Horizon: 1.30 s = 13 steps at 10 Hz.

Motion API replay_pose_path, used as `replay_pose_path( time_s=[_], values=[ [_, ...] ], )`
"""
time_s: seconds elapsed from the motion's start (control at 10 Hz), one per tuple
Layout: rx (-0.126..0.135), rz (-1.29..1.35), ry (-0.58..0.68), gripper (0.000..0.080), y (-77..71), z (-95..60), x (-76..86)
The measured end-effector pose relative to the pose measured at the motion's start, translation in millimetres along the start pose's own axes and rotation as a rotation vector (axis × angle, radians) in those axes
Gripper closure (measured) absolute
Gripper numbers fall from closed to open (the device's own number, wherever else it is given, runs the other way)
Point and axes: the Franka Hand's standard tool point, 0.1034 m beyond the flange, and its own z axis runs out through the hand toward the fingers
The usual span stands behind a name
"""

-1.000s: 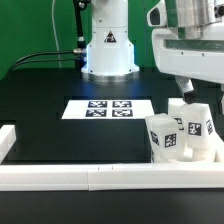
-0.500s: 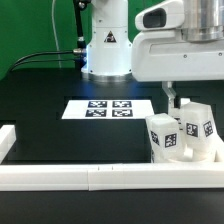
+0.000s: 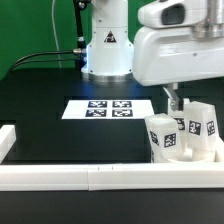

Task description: Assemble stool

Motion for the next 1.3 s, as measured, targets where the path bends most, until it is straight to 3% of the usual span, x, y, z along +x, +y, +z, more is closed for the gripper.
replay_pose_path(
  time_s=[0.1, 0.2, 0.5, 0.7, 0.8, 0.9, 1.0, 1.3],
  values=[
    [-0.011, -0.125, -0.027, 0.0151, -3.8, 3.8, -0.7],
    [-0.039, -0.206, -0.044, 0.0151, -8.9, 8.5, -0.6],
    [-0.045, -0.205, -0.045, 0.0151, -6.5, 9.8, -1.1],
    [-0.063, -0.114, -0.006, 0.0151, -13.1, 23.7, 2.5],
    [-0.063, -0.109, -0.005, 0.0253, -10.9, 22.8, 2.6],
    [-0.063, -0.040, -0.003, 0.0253, -10.8, 22.8, 2.6],
    [-0.064, 0.026, -0.001, 0.0436, -10.0, 23.1, 2.4],
    [-0.064, 0.243, 0.005, 0.0466, -10.3, 23.3, 2.3]
  ],
)
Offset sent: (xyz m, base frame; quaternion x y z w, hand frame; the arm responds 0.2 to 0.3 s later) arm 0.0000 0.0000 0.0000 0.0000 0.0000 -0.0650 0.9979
